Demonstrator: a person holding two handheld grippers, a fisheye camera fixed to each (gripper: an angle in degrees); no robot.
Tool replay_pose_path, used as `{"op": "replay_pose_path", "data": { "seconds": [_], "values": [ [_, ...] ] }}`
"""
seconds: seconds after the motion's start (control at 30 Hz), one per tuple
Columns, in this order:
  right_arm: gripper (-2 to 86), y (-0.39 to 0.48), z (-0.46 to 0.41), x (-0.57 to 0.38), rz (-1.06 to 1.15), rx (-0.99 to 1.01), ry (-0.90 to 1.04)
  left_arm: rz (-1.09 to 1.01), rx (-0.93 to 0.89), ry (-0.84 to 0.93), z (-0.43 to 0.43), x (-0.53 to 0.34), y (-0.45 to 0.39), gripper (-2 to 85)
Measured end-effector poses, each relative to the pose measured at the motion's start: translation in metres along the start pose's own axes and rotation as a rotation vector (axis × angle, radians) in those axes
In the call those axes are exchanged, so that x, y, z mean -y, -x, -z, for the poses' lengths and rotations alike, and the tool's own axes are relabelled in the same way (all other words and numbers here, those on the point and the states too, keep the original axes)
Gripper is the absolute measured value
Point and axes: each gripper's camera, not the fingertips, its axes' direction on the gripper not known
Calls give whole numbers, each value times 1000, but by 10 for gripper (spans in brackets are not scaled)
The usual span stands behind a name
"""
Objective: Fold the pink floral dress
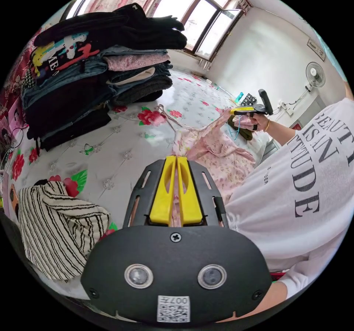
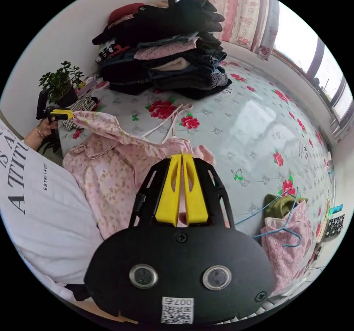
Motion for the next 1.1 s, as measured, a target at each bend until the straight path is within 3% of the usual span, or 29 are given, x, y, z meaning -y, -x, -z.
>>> {"op": "replay_pose_path", "data": {
  "seconds": [0.2, 0.47, 0.7, 0.97, 1.1],
  "values": [
    [-2, 52, 25, -109, -5, -15, 120, -11, 18, 99, 3, -50, -80, -10],
    [-2, 72, -56, -206, -143, 54, 299, 126, 89, 405, -83, -122, -137, -10],
    [8, 42, -32, -232, -328, 85, 145, 320, 222, 275, -24, -137, -143, -10],
    [100, -50, -14, -309, -958, 175, -160, 457, 226, 141, 11, -133, -162, -10],
    [125, -60, -32, -330, -1095, 231, -210, 554, 164, 111, 12, -138, -167, -10]
  ]
}}
